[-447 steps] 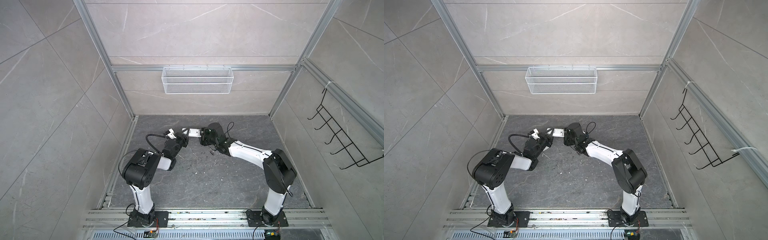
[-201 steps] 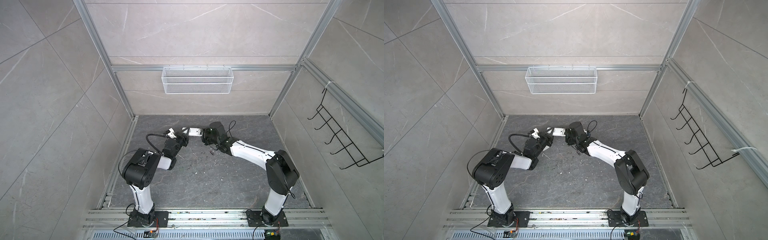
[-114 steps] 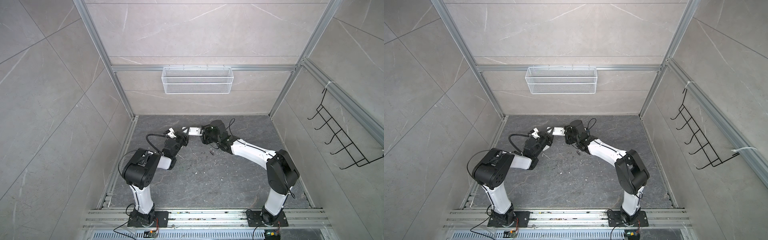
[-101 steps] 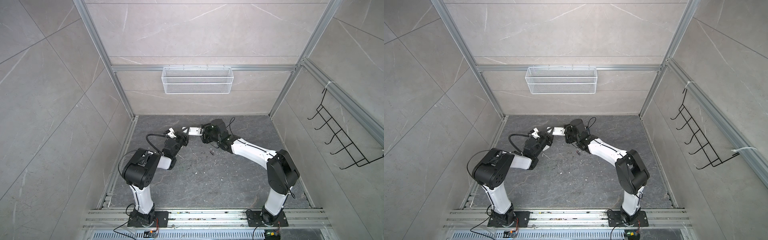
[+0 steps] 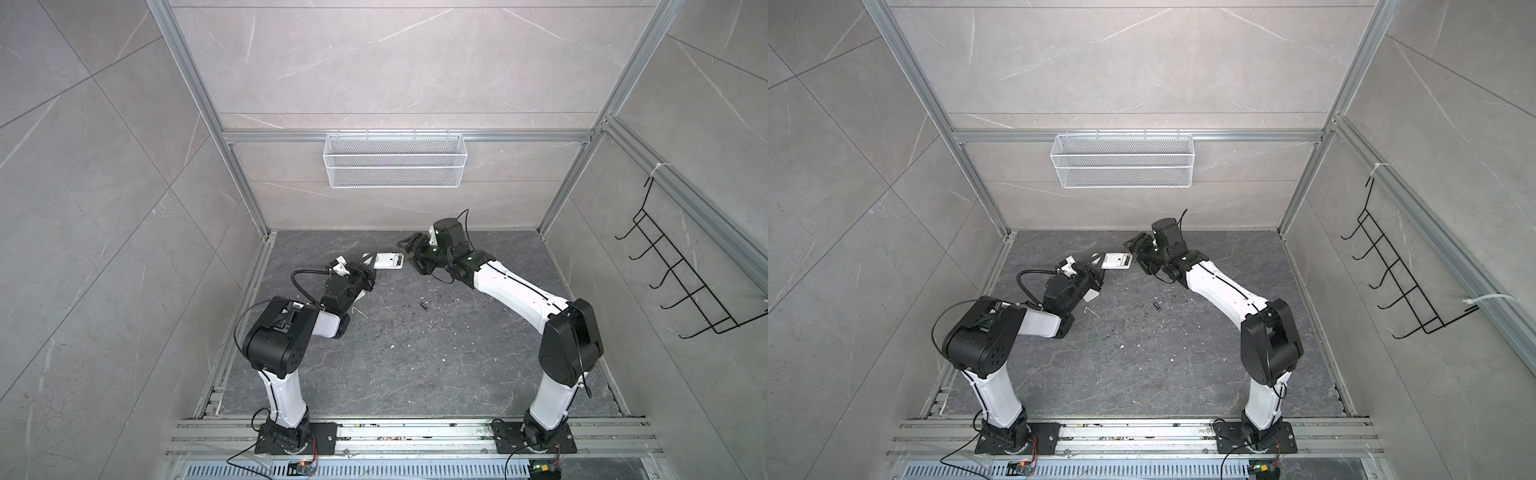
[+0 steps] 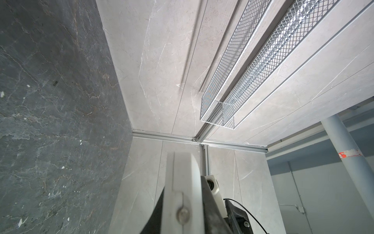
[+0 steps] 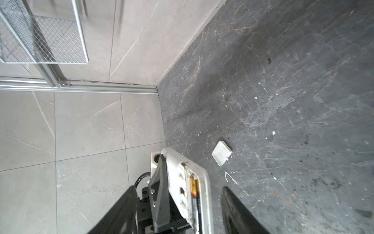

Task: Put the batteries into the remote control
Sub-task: 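Lift the right gripper off the remote and move it toward the red-black battery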

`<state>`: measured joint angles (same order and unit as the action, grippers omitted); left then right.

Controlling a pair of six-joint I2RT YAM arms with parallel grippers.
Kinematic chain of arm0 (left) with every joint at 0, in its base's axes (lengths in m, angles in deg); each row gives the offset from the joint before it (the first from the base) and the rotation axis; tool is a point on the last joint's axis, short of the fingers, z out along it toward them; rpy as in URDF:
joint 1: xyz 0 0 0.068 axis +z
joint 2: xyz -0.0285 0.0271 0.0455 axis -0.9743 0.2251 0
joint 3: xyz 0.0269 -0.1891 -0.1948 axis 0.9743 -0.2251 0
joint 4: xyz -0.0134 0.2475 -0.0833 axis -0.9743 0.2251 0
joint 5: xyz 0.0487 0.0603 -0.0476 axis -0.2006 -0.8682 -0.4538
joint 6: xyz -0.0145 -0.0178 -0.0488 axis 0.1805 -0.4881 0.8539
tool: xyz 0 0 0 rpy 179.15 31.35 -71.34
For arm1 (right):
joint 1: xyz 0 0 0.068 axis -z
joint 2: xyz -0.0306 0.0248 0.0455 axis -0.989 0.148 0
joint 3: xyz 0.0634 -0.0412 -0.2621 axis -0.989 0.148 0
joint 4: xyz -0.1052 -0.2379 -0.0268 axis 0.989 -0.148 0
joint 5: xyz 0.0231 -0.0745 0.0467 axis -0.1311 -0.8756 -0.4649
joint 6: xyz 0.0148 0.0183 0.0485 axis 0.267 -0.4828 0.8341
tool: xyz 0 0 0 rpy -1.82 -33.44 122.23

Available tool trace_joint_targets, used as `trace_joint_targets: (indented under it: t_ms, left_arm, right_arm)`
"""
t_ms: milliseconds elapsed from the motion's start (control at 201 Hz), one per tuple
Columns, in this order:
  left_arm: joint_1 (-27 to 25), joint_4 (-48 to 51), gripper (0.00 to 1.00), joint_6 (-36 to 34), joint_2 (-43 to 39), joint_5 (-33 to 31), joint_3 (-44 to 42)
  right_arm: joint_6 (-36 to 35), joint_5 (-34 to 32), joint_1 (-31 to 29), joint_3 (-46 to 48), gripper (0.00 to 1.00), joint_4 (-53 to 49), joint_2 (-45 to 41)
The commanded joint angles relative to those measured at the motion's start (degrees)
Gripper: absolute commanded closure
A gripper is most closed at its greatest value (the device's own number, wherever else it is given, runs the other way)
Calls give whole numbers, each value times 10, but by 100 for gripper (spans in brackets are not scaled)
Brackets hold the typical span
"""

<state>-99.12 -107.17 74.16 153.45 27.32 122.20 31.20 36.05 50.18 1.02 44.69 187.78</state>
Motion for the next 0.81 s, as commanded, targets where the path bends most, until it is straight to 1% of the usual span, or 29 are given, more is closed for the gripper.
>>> trace_joint_targets:
  t_ms: [0, 90, 184, 279, 373, 568, 802]
  left_arm:
    - [0, -38, 100, 12, -20, 18, 17]
    - [-1, -38, 100, 11, -22, 19, 18]
    - [-1, -38, 100, 11, -22, 23, 18]
    - [-1, -38, 100, 14, -22, 22, 16]
    - [-1, -38, 100, 16, -22, 22, 15]
    - [-2, -38, 100, 19, -18, 27, 24]
    - [-1, -38, 100, 20, -21, 26, 26]
  right_arm:
    - [-55, 23, 2, -12, 35, -44, -1]
    - [-54, 30, 4, -14, 36, -45, 7]
    - [-45, 37, 4, -12, 41, -35, 12]
    - [-37, 39, 5, -7, 52, -24, 10]
    - [-35, 38, 5, -1, 60, -21, 6]
    - [-25, 41, 5, 3, 61, -11, 11]
    - [-21, 42, 7, -2, 68, -19, 23]
